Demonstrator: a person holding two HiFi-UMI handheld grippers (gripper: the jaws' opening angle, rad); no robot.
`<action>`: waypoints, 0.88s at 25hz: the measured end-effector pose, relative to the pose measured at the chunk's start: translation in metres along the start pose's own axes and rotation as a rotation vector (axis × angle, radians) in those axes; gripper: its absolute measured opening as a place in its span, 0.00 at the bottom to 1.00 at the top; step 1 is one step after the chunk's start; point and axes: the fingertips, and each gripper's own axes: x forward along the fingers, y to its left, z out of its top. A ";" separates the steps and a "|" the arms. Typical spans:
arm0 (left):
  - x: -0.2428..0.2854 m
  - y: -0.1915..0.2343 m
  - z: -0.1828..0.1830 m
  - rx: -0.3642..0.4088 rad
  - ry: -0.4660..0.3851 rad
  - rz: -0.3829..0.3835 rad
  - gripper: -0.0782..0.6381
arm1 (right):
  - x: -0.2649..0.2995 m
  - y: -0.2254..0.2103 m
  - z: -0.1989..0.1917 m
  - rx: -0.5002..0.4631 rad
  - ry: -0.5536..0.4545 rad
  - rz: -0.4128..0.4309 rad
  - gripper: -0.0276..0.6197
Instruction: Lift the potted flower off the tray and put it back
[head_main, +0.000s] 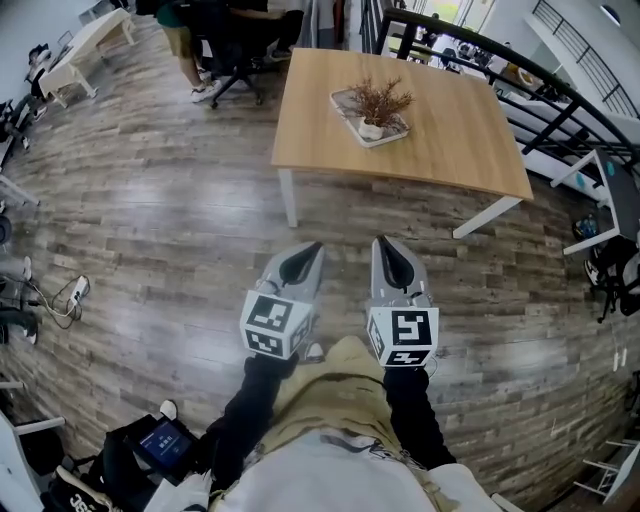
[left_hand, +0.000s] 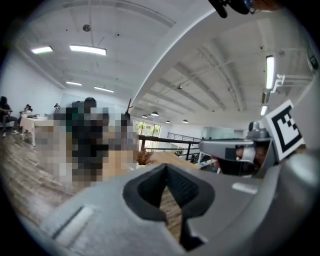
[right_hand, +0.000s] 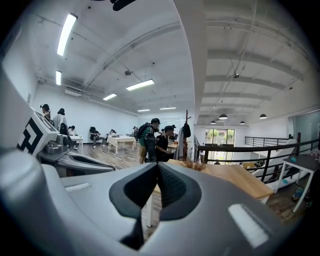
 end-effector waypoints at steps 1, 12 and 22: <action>0.000 0.002 -0.001 0.002 0.002 0.002 0.11 | 0.001 0.000 -0.001 0.003 -0.002 0.001 0.05; 0.007 0.044 -0.020 -0.030 0.059 0.096 0.11 | 0.034 -0.011 -0.029 0.071 0.035 0.021 0.05; 0.043 0.043 -0.004 -0.004 0.041 0.062 0.11 | 0.056 -0.038 -0.020 0.067 0.017 0.003 0.05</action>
